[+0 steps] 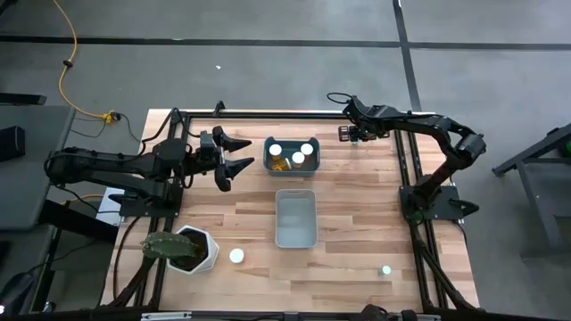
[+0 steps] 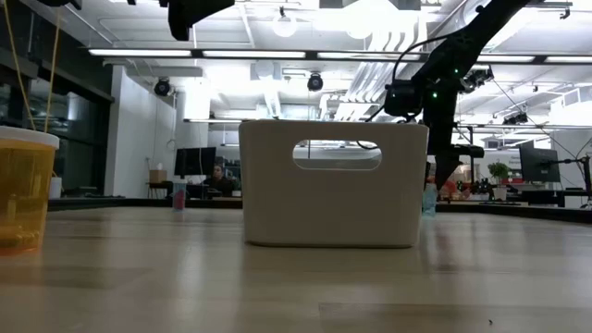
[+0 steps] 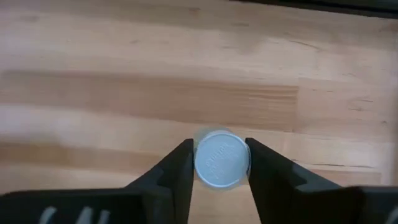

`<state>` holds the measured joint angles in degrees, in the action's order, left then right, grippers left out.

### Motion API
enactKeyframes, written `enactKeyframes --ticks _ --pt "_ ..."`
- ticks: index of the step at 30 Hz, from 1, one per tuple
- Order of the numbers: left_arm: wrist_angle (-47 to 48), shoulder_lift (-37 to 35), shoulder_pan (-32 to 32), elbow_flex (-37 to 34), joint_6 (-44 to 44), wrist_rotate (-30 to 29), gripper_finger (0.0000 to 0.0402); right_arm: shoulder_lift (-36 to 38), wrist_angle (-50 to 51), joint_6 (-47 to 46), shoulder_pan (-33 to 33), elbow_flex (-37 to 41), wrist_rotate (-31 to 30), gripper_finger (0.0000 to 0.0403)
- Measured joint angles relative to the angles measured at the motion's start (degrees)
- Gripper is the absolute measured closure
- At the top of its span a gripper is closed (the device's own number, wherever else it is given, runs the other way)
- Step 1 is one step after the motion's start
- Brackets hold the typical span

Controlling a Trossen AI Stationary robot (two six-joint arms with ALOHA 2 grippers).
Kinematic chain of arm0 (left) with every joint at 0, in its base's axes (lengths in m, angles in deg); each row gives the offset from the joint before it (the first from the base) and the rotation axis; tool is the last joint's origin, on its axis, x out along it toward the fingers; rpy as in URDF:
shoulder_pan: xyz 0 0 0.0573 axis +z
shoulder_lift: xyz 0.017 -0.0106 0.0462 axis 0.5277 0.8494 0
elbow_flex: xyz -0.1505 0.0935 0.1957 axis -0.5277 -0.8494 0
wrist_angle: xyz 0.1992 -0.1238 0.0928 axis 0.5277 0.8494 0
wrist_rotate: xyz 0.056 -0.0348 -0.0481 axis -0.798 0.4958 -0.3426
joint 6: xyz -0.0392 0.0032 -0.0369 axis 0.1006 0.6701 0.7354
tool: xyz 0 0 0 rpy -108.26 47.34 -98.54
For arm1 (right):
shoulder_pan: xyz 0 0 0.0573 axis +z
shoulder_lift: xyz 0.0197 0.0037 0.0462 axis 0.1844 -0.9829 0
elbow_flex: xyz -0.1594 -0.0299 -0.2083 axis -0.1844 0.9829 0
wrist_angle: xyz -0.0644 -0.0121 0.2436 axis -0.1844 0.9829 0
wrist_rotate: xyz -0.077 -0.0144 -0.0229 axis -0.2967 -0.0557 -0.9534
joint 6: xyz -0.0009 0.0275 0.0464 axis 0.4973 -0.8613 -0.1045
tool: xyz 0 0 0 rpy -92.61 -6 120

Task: Pick and place medicine bottles into bin by pill shape (circle, oval)
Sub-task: Put the blue tablet bottle into the gray bin

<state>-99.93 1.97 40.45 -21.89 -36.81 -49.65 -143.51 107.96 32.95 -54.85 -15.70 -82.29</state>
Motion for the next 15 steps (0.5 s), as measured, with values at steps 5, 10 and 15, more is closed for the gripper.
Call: enactKeyframes --ticks 5,10,15 --pt "0.0 0.0 0.0 0.0 0.0 0.0 0.0131 3.9 0.6 4.8 1.5 0.0 2.1 0.0311" --pt "0.0 0.0 0.0 0.0 0.0 0.0 0.0131 14.2 0.3 8.0 7.3 0.0 4.2 0.0312" --pt "0.0 0.0 0.0 0.0 0.0 0.0 0.0131 25.2 -6.5 8.4 18.4 0.0 11.7 0.0307"
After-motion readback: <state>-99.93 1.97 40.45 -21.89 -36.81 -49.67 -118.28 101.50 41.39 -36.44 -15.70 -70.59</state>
